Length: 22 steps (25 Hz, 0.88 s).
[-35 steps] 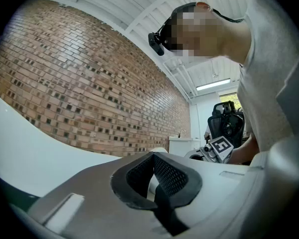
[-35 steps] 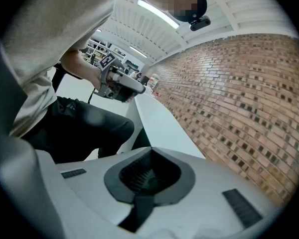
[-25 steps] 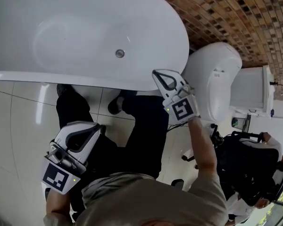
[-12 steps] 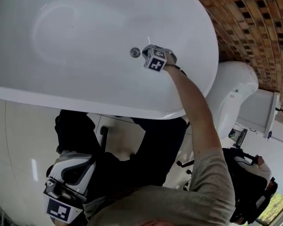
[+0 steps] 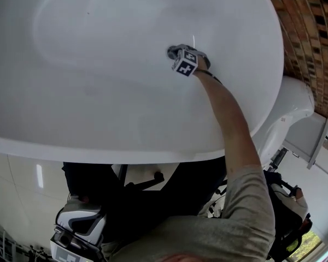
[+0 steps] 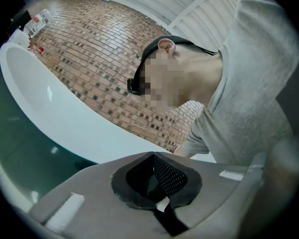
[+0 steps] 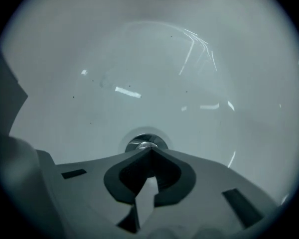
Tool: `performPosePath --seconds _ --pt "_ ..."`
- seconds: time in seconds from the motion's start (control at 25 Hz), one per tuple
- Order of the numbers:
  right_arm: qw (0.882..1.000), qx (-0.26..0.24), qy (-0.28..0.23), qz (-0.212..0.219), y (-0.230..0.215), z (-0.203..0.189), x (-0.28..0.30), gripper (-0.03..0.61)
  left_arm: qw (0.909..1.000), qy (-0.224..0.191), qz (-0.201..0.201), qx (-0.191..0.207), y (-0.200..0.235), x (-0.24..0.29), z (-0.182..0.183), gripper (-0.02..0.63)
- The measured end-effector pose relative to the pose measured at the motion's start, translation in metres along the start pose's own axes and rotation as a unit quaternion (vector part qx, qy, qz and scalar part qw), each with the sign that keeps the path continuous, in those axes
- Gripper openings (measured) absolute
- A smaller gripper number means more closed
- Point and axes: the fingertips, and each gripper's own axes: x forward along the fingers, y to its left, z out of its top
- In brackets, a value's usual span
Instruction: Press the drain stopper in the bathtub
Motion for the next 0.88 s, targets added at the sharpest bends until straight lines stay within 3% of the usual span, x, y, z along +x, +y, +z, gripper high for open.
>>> performPosePath --seconds 0.16,0.36,0.48,0.6,0.76,0.88 --pt "1.0 0.015 -0.009 -0.006 0.001 -0.001 0.004 0.002 0.9999 0.001 -0.005 -0.013 0.004 0.002 -0.001 -0.005" --pt "1.0 0.0 -0.006 -0.02 -0.004 0.001 0.011 0.003 0.9994 0.003 -0.009 -0.032 0.013 0.004 -0.005 -0.005" --pt "0.999 -0.027 0.034 0.005 0.001 0.008 0.006 0.003 0.9992 0.003 -0.01 -0.039 0.017 0.004 -0.007 -0.005" --pt "0.998 0.027 0.053 -0.034 -0.033 0.006 -0.036 0.0 0.9994 -0.001 -0.009 -0.033 0.015 0.004 -0.007 -0.005" --pt "0.987 0.124 -0.046 -0.09 -0.069 0.033 -0.158 0.0 0.9989 -0.021 -0.039 -0.011 -0.014 0.007 0.012 -0.005" --pt "0.966 0.15 -0.165 -0.13 -0.058 0.057 -0.287 0.0 0.9947 -0.045 -0.084 0.039 -0.049 0.007 0.041 -0.005"
